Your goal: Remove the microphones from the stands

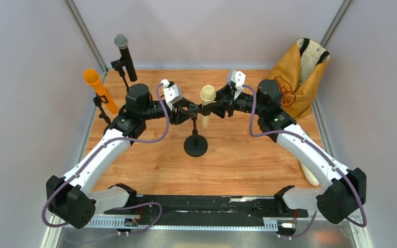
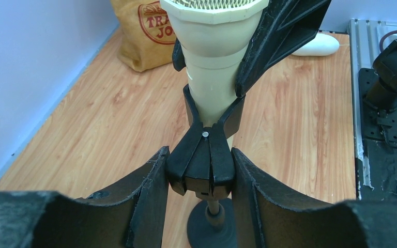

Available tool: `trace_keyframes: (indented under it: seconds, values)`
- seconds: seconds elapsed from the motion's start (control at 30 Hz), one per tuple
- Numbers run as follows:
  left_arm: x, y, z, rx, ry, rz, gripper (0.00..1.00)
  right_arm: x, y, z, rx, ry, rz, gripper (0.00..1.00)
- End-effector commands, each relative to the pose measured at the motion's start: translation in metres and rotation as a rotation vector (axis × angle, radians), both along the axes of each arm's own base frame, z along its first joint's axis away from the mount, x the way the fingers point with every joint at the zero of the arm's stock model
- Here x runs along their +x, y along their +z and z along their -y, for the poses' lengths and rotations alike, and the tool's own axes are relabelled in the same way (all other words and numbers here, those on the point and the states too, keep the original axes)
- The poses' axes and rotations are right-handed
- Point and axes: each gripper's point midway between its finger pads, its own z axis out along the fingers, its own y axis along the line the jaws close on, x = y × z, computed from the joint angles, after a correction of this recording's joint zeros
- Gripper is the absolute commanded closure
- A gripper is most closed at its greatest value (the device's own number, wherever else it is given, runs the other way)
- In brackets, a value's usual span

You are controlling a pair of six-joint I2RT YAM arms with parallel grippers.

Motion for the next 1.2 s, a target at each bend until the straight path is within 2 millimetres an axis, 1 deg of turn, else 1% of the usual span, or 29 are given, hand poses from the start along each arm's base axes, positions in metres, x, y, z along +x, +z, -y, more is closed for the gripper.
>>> trace_keyframes:
  seconds: [0.0, 0.03, 0.13, 0.2, 0.27, 0.37, 0.43, 0.47, 0.5, 0.53, 0.6, 0.7, 0.87, 0.93, 1.0, 1.03, 1.07, 1.1, 1.13, 1.17]
  values:
    - [-0.006, 0.005, 0.001, -0.015, -0.035, 0.026, 0.68, -0.004, 0.023, 0.002, 0.049, -0.011, 0.07, 0.72]
    - [-0.006, 0.004, 0.001, -0.015, -0.038, 0.024, 0.72, -0.004, 0.023, 0.002, 0.05, -0.011, 0.069, 0.72]
    - [-0.007, 0.004, 0.002, -0.015, -0.043, 0.022, 0.78, -0.003, 0.021, 0.002, 0.052, -0.012, 0.059, 0.73]
    - [-0.008, 0.004, 0.002, -0.016, -0.046, 0.021, 0.91, -0.003, 0.023, 0.002, 0.056, -0.014, 0.059, 0.73]
    - [-0.009, 0.003, 0.002, -0.016, -0.052, 0.017, 0.95, -0.003, 0.023, 0.002, 0.057, -0.016, 0.055, 0.73]
    - [-0.011, 0.004, 0.003, -0.02, -0.065, 0.013, 0.96, -0.003, 0.024, 0.002, 0.063, -0.02, 0.051, 0.73]
    - [-0.014, 0.005, 0.004, -0.023, -0.083, 0.011, 0.84, -0.002, 0.024, 0.002, 0.064, -0.021, 0.048, 0.73]
    - [-0.015, 0.005, 0.004, -0.024, -0.09, 0.013, 0.64, -0.003, 0.024, 0.002, 0.065, -0.02, 0.047, 0.74]
    - [-0.019, 0.006, 0.005, -0.027, -0.109, 0.015, 0.56, -0.003, 0.024, 0.002, 0.066, -0.02, 0.046, 0.74]
    - [-0.021, 0.007, 0.005, -0.027, -0.121, 0.023, 0.41, -0.003, 0.024, 0.002, 0.065, -0.02, 0.044, 0.74]
    - [-0.027, 0.008, 0.006, -0.027, -0.158, 0.022, 0.28, -0.002, 0.023, 0.001, 0.065, -0.019, 0.043, 0.74]
    - [-0.035, 0.009, 0.007, -0.027, -0.199, 0.017, 0.25, -0.003, 0.022, 0.001, 0.064, -0.013, 0.038, 0.74]
    - [-0.035, 0.011, 0.008, -0.027, -0.204, 0.02, 0.24, -0.004, 0.022, 0.0, 0.065, -0.004, 0.034, 0.76]
    - [-0.032, 0.011, 0.008, -0.029, -0.193, 0.019, 0.26, -0.004, 0.022, 0.0, 0.065, -0.003, 0.033, 0.76]
    - [-0.03, 0.011, 0.008, -0.029, -0.181, 0.014, 0.32, -0.004, 0.022, -0.001, 0.065, -0.003, 0.03, 0.76]
    - [-0.029, 0.01, 0.008, -0.029, -0.177, 0.013, 0.38, -0.004, 0.022, 0.0, 0.066, -0.003, 0.031, 0.76]
    - [-0.028, 0.01, 0.008, -0.029, -0.17, 0.015, 0.41, -0.004, 0.023, 0.0, 0.065, -0.003, 0.032, 0.76]
    - [-0.027, 0.01, 0.007, -0.029, -0.166, 0.014, 0.46, -0.004, 0.022, 0.0, 0.065, -0.004, 0.032, 0.76]
    - [-0.026, 0.01, 0.007, -0.03, -0.16, 0.014, 0.49, -0.004, 0.023, 0.0, 0.065, -0.005, 0.032, 0.76]
    - [-0.026, 0.01, 0.007, -0.031, -0.156, 0.013, 0.53, -0.004, 0.023, 0.0, 0.066, -0.006, 0.031, 0.76]
